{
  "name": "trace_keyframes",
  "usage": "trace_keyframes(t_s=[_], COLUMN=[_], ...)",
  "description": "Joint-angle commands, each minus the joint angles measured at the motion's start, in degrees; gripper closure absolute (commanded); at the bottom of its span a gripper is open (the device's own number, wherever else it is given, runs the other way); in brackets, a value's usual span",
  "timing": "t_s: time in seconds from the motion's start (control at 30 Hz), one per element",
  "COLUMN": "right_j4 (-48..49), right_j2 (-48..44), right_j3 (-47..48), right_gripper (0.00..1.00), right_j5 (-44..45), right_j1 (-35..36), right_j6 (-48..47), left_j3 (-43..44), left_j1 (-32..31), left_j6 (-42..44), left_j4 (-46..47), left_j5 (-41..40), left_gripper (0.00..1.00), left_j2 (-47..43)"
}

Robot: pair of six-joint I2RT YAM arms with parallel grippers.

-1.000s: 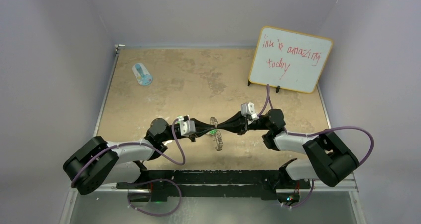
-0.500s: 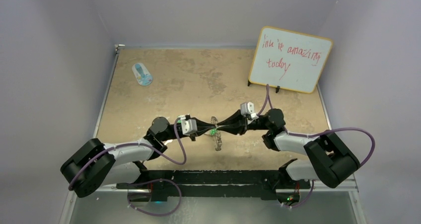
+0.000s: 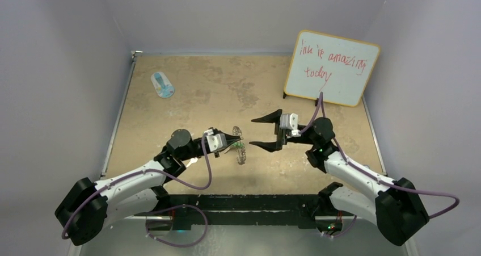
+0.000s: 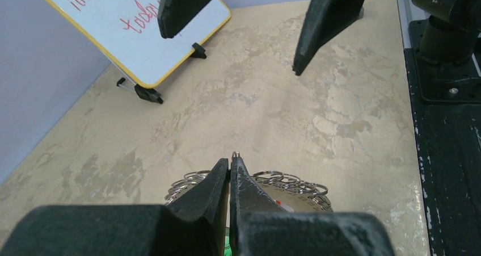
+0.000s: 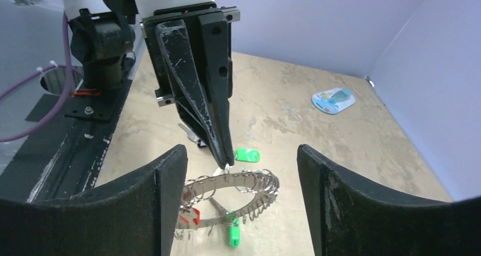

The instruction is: Put the keys on the keyring

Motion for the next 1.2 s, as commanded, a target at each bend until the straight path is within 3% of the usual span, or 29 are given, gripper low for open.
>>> trace_keyframes(t_s=[0.0,0.23,0.87,1.07,1.17], right_j4=[-8.96,-7.47,-4.06,-3.48,-4.07], right_j2=[0.89,7.27,15.23,16.60,17.23], right_j3=[3.07,2.29,2.80,3.96,4.65], right_gripper=[0.30,0.61,0.69,0.81,1.00], right_j5=[1.52,-1.50,-2.66,-3.35,-3.81], right_j1=[0.22,0.24,1.95,2.52,2.70], right_j6=[-7.13,-7.48,-8.28,-7.91,-8.02], left_j3=[2.51,1.56,0.82,0.70,0.73], left_j1=[-0.26,-0.24,-0.24,-0.25,-0.24], left_j6=[2.00,0.80,-0.49,-0.67,-0.74], left_j4=[-1.64,2.06,5.30,5.70,5.74], left_j5=[0.30,1.60,2.68,3.25,3.47], left_gripper=[1.00,1.00,1.00,1.00,1.00], left_j2=[-0.04,3.41,5.04,4.97,4.80])
